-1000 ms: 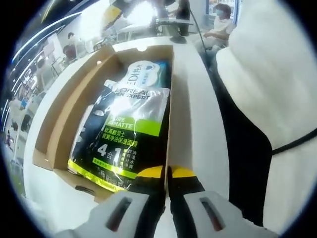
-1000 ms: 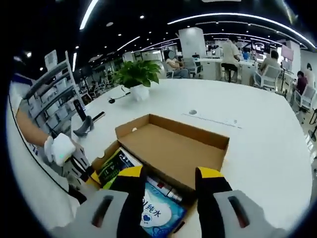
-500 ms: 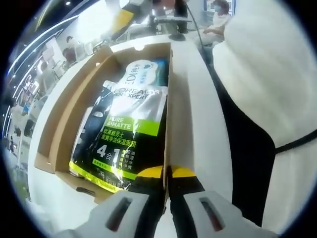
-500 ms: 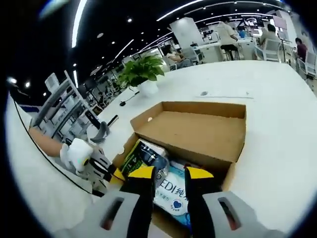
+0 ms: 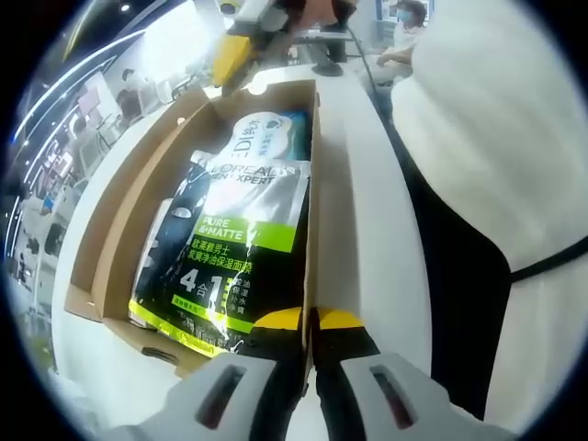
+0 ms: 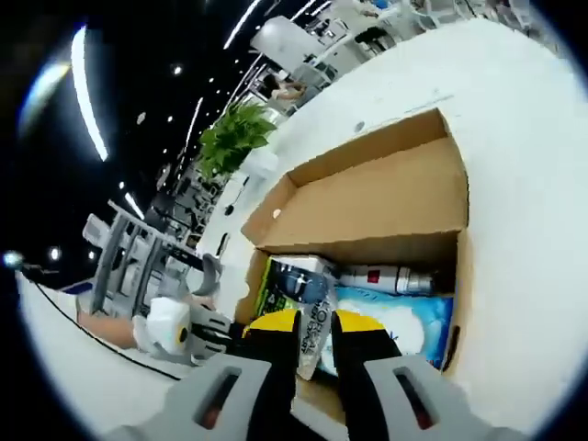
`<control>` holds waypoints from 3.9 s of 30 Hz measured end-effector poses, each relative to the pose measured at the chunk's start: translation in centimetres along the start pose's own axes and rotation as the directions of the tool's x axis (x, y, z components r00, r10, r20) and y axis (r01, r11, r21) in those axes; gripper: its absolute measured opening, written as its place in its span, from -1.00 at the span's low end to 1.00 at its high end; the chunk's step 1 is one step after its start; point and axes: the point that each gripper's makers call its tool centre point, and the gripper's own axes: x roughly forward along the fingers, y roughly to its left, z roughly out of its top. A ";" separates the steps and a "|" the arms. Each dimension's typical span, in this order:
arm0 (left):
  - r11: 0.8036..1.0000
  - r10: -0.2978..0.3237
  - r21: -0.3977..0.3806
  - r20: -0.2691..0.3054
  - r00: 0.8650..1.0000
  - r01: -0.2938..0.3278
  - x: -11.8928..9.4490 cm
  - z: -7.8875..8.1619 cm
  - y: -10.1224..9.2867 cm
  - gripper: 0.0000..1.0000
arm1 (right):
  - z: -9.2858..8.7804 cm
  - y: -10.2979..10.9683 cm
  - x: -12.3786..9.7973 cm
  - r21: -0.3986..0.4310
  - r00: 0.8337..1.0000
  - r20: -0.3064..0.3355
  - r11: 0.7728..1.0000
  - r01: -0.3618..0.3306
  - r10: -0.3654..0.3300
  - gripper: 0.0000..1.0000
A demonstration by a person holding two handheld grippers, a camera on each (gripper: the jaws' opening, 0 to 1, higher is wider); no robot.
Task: Operate the shoe box by opening the lid, removing the specified soft item, and placing it in the target area until the item is outside and the box remains undamaged.
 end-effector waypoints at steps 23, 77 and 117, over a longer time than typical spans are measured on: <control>1.000 0.010 0.001 0.005 1.000 -0.010 0.0 0.0 0.1 -0.95 | -1.2 0.3 5.4 -0.148 0.994 -0.103 0.987 -0.058 0.043 -0.75; 1.000 0.016 0.006 0.007 1.000 -0.016 0.0 0.0 0.0 -0.95 | -5.5 4.2 7.4 0.115 0.927 -0.275 0.966 -0.230 0.254 -0.91; 1.000 0.023 0.001 0.011 1.000 -0.023 0.0 0.0 0.0 -0.93 | -3.1 7.8 8.6 0.387 0.913 -0.106 0.863 -0.326 0.393 -0.98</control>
